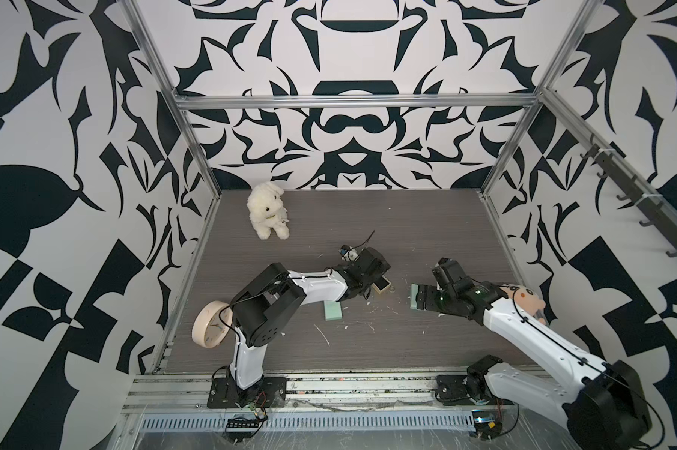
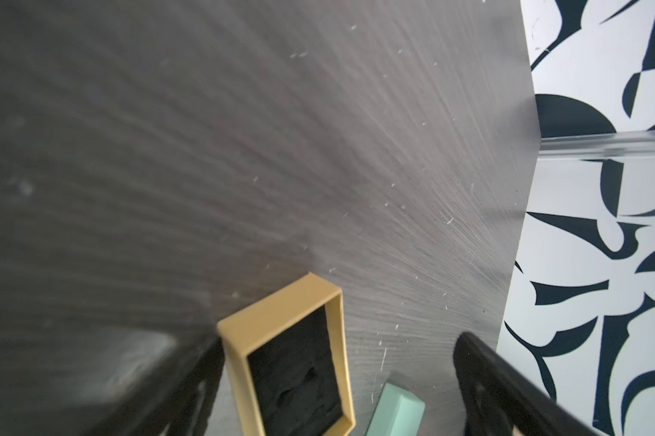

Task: Take the rings out of the lift-off lid box
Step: Adjust the jewelry box at the center of the board, then pick up the lid from the center of the board.

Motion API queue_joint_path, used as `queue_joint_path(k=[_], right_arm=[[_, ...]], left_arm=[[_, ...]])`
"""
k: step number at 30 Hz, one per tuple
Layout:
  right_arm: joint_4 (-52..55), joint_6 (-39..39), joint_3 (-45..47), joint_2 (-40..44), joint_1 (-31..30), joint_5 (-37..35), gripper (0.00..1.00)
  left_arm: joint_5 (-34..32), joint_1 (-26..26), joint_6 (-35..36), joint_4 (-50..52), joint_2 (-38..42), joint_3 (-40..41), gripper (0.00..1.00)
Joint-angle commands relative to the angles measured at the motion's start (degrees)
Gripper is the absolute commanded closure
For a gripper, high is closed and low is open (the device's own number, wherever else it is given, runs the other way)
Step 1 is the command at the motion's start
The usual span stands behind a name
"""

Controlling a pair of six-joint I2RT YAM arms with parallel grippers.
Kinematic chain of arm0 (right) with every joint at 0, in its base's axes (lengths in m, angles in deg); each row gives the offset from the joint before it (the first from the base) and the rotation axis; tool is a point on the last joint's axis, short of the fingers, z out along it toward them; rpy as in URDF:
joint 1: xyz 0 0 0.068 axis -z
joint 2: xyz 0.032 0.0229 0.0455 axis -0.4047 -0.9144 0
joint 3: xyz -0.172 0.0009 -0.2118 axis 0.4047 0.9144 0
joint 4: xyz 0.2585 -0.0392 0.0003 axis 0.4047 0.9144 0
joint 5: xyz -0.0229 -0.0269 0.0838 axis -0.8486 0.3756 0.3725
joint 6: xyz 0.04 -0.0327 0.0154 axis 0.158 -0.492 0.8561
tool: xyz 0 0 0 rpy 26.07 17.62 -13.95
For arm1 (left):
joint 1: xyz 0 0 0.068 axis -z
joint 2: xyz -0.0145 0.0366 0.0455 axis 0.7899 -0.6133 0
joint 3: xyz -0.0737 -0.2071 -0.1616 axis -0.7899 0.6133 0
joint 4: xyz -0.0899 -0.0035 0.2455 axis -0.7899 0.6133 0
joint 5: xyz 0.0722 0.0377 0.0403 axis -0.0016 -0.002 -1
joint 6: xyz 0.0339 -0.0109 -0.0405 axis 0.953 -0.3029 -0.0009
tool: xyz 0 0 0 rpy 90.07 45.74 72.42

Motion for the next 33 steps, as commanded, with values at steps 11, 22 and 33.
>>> queue_joint_path(k=[11,22,33], right_arm=[[-1.81,-3.02,-4.36,-10.99,0.83,0.33,0.13],[-3.36,-3.92,-8.75,-18.78,2.29,2.25,0.15],[-2.82,-3.59,-10.78,-22.49,2.47,-0.47,0.2]], left_arm=[[-10.06,-4.46,28.78,34.96,18.5,-8.79,0.0],[-25.92,-4.59,44.14,55.93,35.43,-8.55,0.01],[-37.5,-4.68,50.66,60.01,39.0,-2.46,0.01]])
